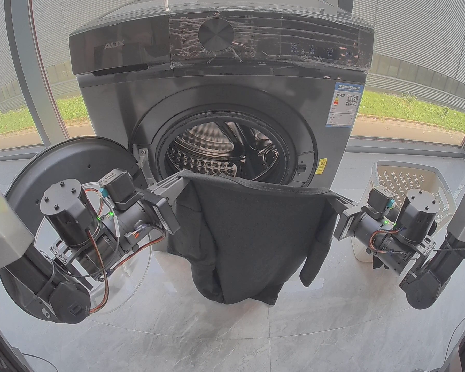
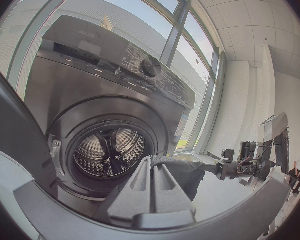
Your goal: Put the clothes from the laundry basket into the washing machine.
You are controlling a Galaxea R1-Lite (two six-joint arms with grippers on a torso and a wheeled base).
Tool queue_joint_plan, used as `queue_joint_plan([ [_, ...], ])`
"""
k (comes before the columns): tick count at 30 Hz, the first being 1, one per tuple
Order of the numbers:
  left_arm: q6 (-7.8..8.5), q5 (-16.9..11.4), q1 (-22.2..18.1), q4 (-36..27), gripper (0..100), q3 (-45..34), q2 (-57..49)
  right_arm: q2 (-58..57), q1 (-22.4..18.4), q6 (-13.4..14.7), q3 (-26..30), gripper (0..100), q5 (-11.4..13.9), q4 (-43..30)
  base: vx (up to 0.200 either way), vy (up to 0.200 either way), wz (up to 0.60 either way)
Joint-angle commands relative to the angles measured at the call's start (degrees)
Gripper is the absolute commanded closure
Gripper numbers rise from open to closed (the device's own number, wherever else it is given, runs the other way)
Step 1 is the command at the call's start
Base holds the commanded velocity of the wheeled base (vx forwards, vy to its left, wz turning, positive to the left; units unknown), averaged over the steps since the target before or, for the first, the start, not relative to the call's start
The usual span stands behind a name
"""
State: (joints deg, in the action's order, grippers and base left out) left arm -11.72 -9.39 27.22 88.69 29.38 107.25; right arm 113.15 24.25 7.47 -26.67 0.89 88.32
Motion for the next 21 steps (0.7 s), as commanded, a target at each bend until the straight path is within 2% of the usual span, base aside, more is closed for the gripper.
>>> queue_joint_plan([
  [1,0.03,-0.02,1.08,0.00,100,1.73,0.59,0.31,-0.08,0.00,0.22,100,0.08,0.01,0.000,0.000,0.00],
  [21,0.20,-0.02,2.49,0.00,100,4.55,1.64,-0.21,0.10,0.61,0.92,100,-0.01,0.01,0.000,0.000,0.00],
])
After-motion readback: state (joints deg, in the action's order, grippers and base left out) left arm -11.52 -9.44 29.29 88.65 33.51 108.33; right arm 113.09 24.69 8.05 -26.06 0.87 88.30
